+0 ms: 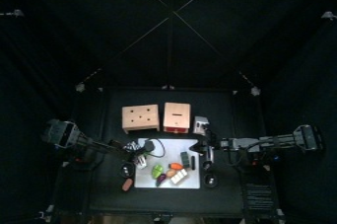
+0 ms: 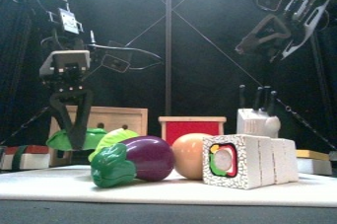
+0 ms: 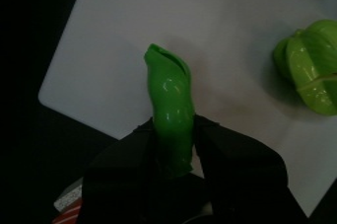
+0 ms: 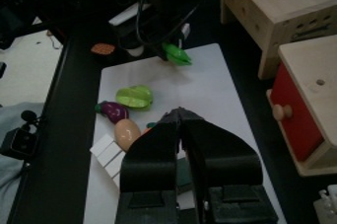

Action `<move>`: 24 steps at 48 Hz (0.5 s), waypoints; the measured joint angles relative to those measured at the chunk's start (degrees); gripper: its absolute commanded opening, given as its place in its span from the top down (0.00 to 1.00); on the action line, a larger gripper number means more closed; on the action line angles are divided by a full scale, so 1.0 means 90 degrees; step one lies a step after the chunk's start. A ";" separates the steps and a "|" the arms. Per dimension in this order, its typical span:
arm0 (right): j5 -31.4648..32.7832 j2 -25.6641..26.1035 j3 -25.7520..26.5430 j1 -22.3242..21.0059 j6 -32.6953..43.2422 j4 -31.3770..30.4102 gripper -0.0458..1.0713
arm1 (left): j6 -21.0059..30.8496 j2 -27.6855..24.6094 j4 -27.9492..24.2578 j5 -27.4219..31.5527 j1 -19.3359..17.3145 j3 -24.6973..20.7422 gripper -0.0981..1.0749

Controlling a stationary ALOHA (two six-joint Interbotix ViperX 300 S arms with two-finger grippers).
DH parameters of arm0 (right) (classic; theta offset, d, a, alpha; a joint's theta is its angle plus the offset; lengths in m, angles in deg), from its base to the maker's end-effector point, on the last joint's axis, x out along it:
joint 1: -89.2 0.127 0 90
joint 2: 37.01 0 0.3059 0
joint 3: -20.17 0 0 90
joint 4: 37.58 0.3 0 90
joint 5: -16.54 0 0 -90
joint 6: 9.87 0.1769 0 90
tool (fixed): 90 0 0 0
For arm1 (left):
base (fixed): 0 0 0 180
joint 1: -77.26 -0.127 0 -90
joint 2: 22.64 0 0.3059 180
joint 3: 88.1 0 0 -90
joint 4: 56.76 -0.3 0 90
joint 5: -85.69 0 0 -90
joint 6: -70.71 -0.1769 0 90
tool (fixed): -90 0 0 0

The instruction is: Grab pea

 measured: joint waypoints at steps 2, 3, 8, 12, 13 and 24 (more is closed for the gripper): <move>0.0020 0.0000 0.0000 -0.0010 0.0000 0.0000 0.93 | 0.0010 0.0068 -0.0010 -0.0010 0.0000 0.0029 0.43; 0.0029 0.0000 0.0000 -0.0010 0.0000 0.0000 0.93 | 0.0010 0.0088 -0.0010 0.0000 0.0000 0.0039 0.43; 0.0078 0.0000 0.0000 -0.0020 0.0000 0.0000 0.93 | 0.0020 0.0127 -0.0020 -0.0010 0.0000 0.0059 0.43; 0.0156 0.0000 0.0000 -0.0020 0.0000 0.0000 0.93 | 0.0020 0.0117 -0.0020 -0.0010 0.0000 0.0059 0.43; 0.0176 0.0000 0.0000 -0.0020 0.0000 -0.0010 0.93 | 0.0029 0.0117 -0.0029 0.0000 0.0000 0.0059 0.43; 0.0264 0.0000 0.0000 -0.0020 0.0000 0.0020 0.93 | 0.0039 0.0117 -0.0039 -0.0010 0.0000 0.0059 0.43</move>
